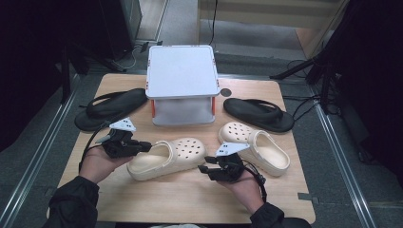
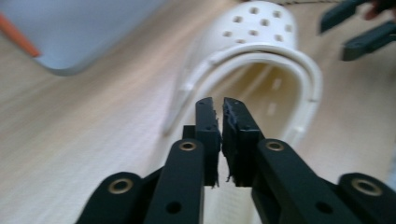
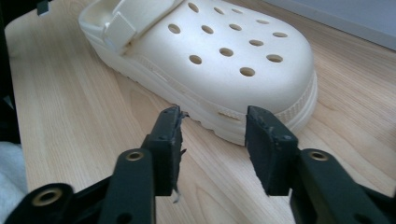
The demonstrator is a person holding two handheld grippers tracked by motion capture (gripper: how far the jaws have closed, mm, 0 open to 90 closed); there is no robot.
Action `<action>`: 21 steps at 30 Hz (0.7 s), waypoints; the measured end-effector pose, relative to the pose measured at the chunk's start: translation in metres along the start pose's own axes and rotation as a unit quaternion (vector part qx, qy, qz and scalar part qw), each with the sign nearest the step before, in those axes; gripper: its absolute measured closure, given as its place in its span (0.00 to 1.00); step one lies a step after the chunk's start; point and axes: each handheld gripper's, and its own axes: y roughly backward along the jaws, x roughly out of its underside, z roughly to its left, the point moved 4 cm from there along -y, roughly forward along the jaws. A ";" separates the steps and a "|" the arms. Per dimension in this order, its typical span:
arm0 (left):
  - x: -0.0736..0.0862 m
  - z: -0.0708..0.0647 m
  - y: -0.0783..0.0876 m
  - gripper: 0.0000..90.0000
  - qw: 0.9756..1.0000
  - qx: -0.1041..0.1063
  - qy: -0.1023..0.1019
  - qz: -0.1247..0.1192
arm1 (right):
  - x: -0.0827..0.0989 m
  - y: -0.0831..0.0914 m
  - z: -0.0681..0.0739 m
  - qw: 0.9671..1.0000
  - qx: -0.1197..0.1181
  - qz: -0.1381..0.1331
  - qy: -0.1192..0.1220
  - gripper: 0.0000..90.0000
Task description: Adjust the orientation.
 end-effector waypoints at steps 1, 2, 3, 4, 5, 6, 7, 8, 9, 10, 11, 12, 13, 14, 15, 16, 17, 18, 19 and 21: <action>0.001 0.003 -0.001 0.93 1.000 0.000 0.006 -0.006 | 0.000 0.000 0.000 1.000 0.000 0.000 0.000 0.65; 0.003 0.007 -0.001 0.94 1.000 0.000 0.009 -0.004 | -0.001 -0.001 0.001 1.000 0.000 -0.002 0.002 0.72; 0.004 0.010 -0.002 0.94 1.000 -0.005 0.013 -0.001 | -0.001 -0.001 0.001 1.000 0.000 -0.002 0.002 0.72; 0.006 0.012 -0.002 0.95 1.000 -0.007 0.015 0.005 | -0.001 -0.001 0.002 1.000 -0.001 0.000 0.004 0.75; 0.006 0.015 -0.002 0.96 1.000 -0.010 0.015 0.007 | 0.000 -0.002 0.003 1.000 -0.001 0.002 0.005 0.77; 0.007 0.016 -0.003 0.96 1.000 -0.010 0.017 0.005 | 0.000 -0.003 0.004 1.000 -0.001 0.004 0.005 0.80; 0.007 0.019 -0.004 0.97 1.000 -0.009 0.020 0.004 | 0.000 -0.005 0.005 1.000 -0.005 0.004 0.003 0.83; 0.007 0.019 -0.004 0.97 1.000 -0.009 0.020 0.004 | 0.000 -0.005 0.005 1.000 -0.005 0.004 0.003 0.83; 0.007 0.023 -0.006 0.97 1.000 -0.009 0.018 0.003 | -0.001 -0.006 0.007 1.000 -0.008 0.002 0.002 0.88; 0.007 0.025 -0.009 0.97 1.000 -0.009 0.018 0.002 | -0.001 -0.007 0.008 1.000 -0.010 0.002 0.002 0.90; 0.007 0.028 -0.012 0.97 1.000 -0.009 0.017 0.001 | -0.001 -0.008 0.009 1.000 -0.009 0.003 0.002 0.92; 0.007 0.028 -0.012 0.97 1.000 -0.009 0.017 0.001 | -0.001 -0.009 0.010 1.000 -0.008 0.003 0.004 0.94; 0.008 0.031 -0.018 0.97 1.000 -0.005 0.018 0.008 | -0.001 -0.010 0.011 1.000 -0.009 0.003 0.005 0.96; 0.008 0.032 -0.022 0.98 1.000 0.003 0.020 0.013 | -0.002 -0.011 0.012 1.000 -0.008 0.004 0.004 0.98; 0.008 0.032 -0.022 0.99 1.000 0.003 0.020 0.013 | -0.002 -0.012 0.013 1.000 -0.008 0.001 0.004 1.00; 0.011 0.032 -0.027 1.00 1.000 0.009 0.021 0.013 | -0.003 -0.013 0.014 1.000 -0.008 0.000 0.002 1.00; 0.011 0.032 -0.027 1.00 1.000 0.009 0.021 0.013 | -0.003 -0.013 0.014 1.000 -0.008 0.000 0.002 1.00; 0.011 0.032 -0.026 1.00 1.000 0.011 0.024 0.012 | -0.004 -0.014 0.015 1.000 -0.007 -0.005 0.002 1.00; 0.012 0.034 -0.026 1.00 1.000 0.012 0.025 0.013 | -0.006 -0.015 0.017 1.000 -0.007 -0.013 0.003 1.00; 0.015 0.036 -0.026 1.00 1.000 -0.002 0.019 0.014 | -0.008 -0.018 0.023 1.000 -0.008 -0.018 0.009 1.00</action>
